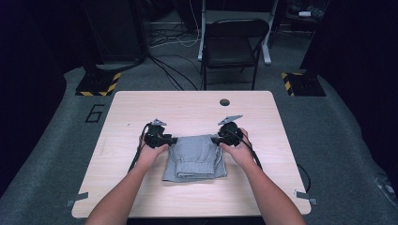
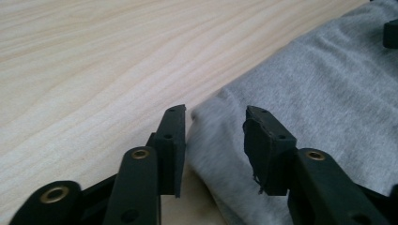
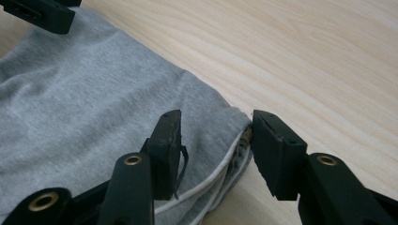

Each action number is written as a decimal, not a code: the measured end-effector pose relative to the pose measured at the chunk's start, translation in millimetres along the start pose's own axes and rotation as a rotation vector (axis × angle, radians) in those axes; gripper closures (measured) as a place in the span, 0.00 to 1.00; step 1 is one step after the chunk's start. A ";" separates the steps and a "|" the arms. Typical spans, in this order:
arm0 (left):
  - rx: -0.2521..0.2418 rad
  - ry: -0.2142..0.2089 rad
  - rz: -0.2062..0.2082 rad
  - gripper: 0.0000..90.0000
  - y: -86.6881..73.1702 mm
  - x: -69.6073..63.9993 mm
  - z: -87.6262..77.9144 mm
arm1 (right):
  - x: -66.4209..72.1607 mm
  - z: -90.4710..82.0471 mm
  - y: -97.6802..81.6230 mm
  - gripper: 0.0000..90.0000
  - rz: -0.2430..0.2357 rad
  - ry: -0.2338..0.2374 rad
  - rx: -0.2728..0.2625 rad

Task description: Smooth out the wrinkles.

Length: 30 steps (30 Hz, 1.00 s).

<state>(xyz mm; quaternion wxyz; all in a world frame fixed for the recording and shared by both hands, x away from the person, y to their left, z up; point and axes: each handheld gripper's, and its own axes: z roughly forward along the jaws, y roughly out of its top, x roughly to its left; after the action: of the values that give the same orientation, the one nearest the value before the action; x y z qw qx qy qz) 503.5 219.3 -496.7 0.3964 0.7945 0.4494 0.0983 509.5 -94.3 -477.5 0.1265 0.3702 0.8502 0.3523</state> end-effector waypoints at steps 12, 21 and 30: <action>-0.013 0.008 0.018 0.53 1.5 -2.1 -15.2 | 7.7 -15.8 1.7 0.55 -0.032 0.019 -0.043; -0.033 -0.007 0.040 0.51 2.7 -9.6 -33.5 | 15.1 -32.9 -0.2 0.53 -0.024 0.022 -0.073; -0.014 -0.028 0.072 0.47 -1.5 -20.4 -59.6 | 26.3 -56.3 -9.1 0.50 -0.045 0.047 -0.064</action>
<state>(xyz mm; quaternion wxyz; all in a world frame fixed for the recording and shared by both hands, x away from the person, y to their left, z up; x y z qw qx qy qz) 460.2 235.9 -454.0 0.4044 0.8087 0.4142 0.1045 459.6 -108.2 -442.0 0.1262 0.3382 0.8494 0.3850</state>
